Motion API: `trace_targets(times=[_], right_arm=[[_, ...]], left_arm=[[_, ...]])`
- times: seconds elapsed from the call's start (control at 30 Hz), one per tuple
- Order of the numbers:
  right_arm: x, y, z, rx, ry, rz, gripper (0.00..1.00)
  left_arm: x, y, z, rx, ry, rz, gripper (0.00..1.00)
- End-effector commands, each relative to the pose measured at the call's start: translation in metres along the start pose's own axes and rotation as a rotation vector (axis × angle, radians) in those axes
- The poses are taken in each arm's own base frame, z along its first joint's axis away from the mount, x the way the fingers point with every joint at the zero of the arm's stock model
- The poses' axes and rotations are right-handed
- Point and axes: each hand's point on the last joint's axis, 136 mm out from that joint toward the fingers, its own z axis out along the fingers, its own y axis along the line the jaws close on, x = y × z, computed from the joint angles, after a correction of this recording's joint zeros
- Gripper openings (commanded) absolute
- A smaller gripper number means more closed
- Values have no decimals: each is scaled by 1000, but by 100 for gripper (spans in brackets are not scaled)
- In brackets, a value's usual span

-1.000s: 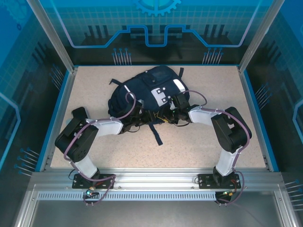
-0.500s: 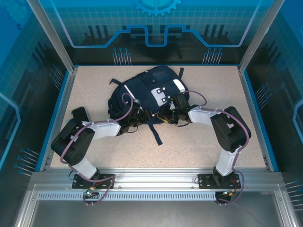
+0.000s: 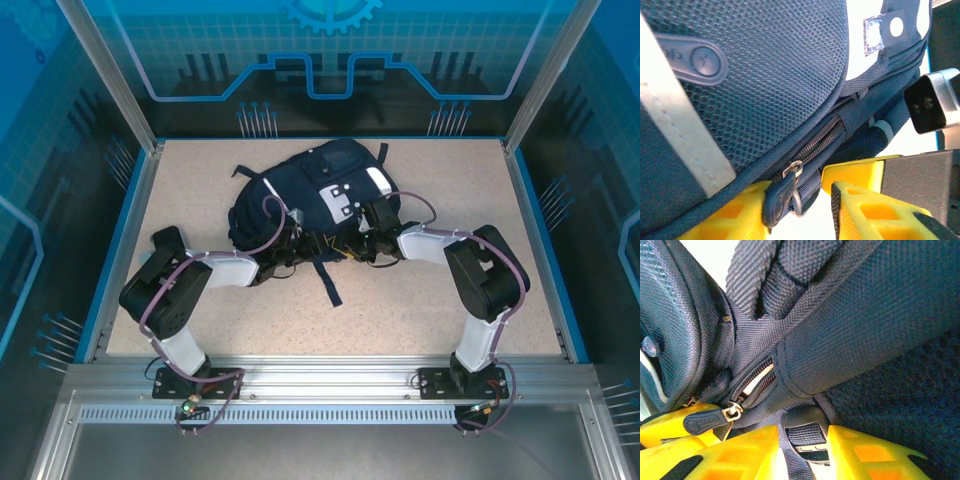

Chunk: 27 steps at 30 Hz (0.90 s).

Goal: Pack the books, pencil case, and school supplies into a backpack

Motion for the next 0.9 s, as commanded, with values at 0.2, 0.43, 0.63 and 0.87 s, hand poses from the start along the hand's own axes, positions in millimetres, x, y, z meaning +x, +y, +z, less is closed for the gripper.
trace_targets(times=[0.2,0.43,0.63,0.87], right_arm=[[19,-21,8,64,66,41,33],[19,-22,9,70,67,46,31],[17,-25,6,90,52,56,30],[6,-40,-6,179,-11,85,29]], left_arm=[[-12,15,2,-58,-52,16,28],[-16,19,0,-77,-79,10,14],[-17,23,-7,-96,-92,26,1],[-12,36,-26,-178,-85,48,0]])
